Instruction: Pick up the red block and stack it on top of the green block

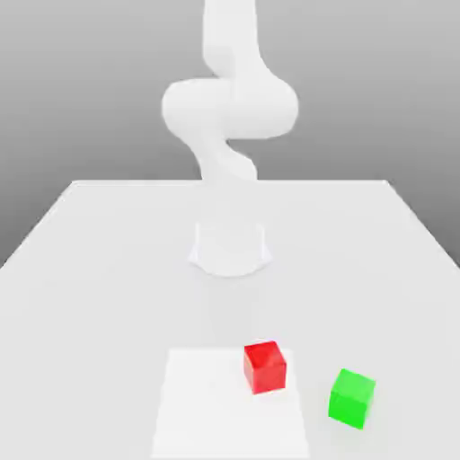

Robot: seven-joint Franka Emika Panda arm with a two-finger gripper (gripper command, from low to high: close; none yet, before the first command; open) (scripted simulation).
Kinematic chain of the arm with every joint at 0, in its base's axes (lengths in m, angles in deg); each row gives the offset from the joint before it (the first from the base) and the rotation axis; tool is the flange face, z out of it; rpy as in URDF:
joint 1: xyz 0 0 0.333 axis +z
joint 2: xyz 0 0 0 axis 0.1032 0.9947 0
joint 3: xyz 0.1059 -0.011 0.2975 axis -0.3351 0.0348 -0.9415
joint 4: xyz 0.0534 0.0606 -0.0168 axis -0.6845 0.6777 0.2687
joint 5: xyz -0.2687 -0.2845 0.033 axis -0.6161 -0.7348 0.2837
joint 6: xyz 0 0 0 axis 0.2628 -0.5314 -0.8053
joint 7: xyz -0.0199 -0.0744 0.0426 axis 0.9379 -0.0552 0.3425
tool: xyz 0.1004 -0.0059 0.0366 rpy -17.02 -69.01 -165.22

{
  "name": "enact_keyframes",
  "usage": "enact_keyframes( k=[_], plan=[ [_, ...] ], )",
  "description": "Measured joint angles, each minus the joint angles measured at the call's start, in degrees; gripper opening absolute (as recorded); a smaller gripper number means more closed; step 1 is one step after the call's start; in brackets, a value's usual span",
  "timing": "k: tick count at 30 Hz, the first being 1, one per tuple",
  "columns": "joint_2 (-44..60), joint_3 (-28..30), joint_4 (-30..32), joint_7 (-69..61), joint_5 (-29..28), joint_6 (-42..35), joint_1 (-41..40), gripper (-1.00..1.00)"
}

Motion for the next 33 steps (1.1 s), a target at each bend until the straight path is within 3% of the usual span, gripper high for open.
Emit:
enact_keyframes(
  k=[18, 25, 26, 33],
  plan=[
    [38.6, -2.2, 25.2, -6.9, 0.1, 24.6, 4.7, 0.0],
    [53.1, -1.1, 24.7, -6.0, -1.6, 36.6, 5.5, 0.0],
    [54.4, -0.8, 24.5, -5.9, -1.8, 37.7, 5.7, -1.0],
    [54.3, -0.9, 24.5, -5.7, -2.0, 37.6, 5.6, -1.0]
  ],
)
